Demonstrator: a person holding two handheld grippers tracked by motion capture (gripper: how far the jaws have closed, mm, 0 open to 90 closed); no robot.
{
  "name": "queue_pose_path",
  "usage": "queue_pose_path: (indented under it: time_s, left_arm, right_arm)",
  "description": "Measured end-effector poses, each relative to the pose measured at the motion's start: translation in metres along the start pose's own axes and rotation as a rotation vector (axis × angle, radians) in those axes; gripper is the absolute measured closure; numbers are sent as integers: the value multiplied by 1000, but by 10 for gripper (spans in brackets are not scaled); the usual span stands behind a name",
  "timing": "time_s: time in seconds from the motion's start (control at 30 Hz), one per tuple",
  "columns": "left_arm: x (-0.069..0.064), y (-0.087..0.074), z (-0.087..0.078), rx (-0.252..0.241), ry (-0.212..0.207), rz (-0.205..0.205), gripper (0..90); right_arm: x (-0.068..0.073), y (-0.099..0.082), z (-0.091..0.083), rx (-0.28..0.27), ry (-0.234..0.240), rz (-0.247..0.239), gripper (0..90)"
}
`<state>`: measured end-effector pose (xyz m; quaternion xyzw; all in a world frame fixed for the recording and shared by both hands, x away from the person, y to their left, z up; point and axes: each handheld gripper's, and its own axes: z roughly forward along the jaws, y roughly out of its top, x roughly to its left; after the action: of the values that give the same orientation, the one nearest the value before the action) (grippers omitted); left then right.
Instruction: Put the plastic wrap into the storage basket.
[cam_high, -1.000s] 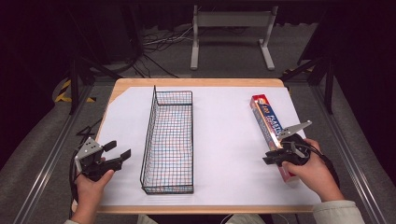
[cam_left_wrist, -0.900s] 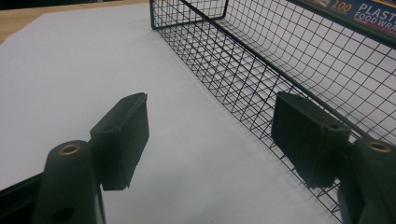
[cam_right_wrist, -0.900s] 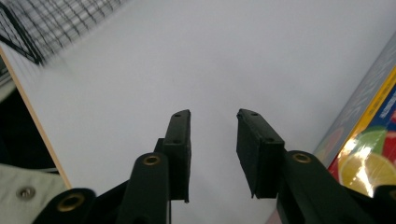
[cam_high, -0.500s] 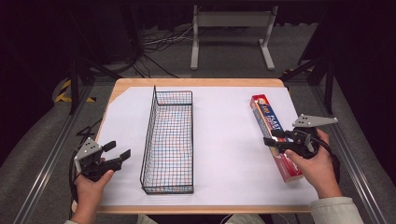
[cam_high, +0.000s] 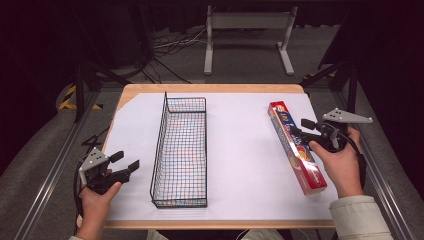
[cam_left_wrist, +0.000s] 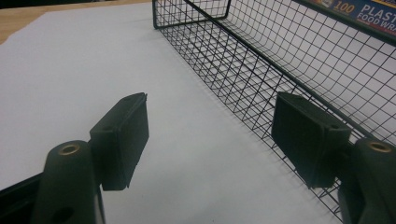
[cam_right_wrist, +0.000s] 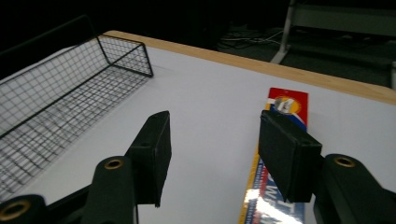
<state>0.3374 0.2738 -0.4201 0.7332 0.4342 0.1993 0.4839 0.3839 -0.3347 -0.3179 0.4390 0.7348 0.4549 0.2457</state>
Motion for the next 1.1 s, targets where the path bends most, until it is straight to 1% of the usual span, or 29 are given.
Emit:
queue_pose_path:
  time_s: [0.03, 0.07, 0.1, 0.13, 0.17, 0.2, 0.23, 0.3, 0.4, 0.47, 0.53, 0.63, 0.67, 0.7, 0.73, 0.77, 0.83, 0.9, 0.97, 1.1]
  left_arm:
    - [0, 0, 0, -1, 1, -1, 281]
    - [0, 0, 0, -1, 1, -1, 281]
    - [1, -1, -1, -3, 2, -9, 281]
    - [1, -1, -2, -2, 2, -13, 281]
    - [1, -1, -2, -2, 2, -13, 281]
    - [1, -1, -2, -2, 3, -14, 281]
    - [1, -1, -2, -4, 4, -13, 281]
    - [1, -2, -2, -3, 5, -12, 281]
    - [2, -2, -2, -2, 6, -8, 281]
    - [2, -2, -3, -2, 7, -11, 281]
    - [2, -2, -3, -3, 8, -13, 281]
    - [3, -3, -3, -4, 9, -14, 280]
    - [3, -3, -3, -4, 9, -14, 281]
    - [2, -3, -3, -4, 10, -17, 281]
    - [2, -3, -3, -3, 10, -16, 281]
    - [2, -3, -3, -3, 10, -16, 281]
    - [2, -3, -3, -4, 9, -17, 281]
    - [3, -3, -3, -3, 9, -17, 281]
    - [3, -3, -3, 0, 8, -14, 280]
    - [3, -3, -3, 0, 8, -15, 281]
  right_arm:
    - [-1, 2, 2, 12, -5, 3, 411]
    - [-2, 3, 3, 32, -11, 22, 391]
    - [-4, 5, 5, 62, -29, 37, 392]
    - [-5, 6, 6, 97, -55, 41, 377]
    - [-5, 6, 6, 97, -55, 41, 377]
    - [-7, 6, 10, 139, -160, 26, 343]
    - [-8, 6, 12, 136, -179, 30, 353]
    - [-11, 6, 14, 138, -172, 38, 369]
    - [-17, 6, 22, 144, -181, 43, 332]
    - [-21, 5, 27, 152, -180, 57, 314]
    - [-25, 4, 33, 172, -184, 85, 287]
    - [-29, 2, 41, 209, -187, 106, 276]
    - [-29, 2, 41, 209, -187, 106, 276]
    - [-30, 1, 44, 225, -188, 116, 276]
    - [-32, -1, 50, 259, -200, 117, 276]
    - [-32, -1, 50, 259, -200, 117, 276]
    - [-34, -5, 55, 288, -195, 128, 274]
    - [-36, -10, 63, 347, -206, 134, 264]
    - [-38, -14, 68, 375, -211, 147, 250]
    - [-39, -20, 78, 431, -206, 172, 245]
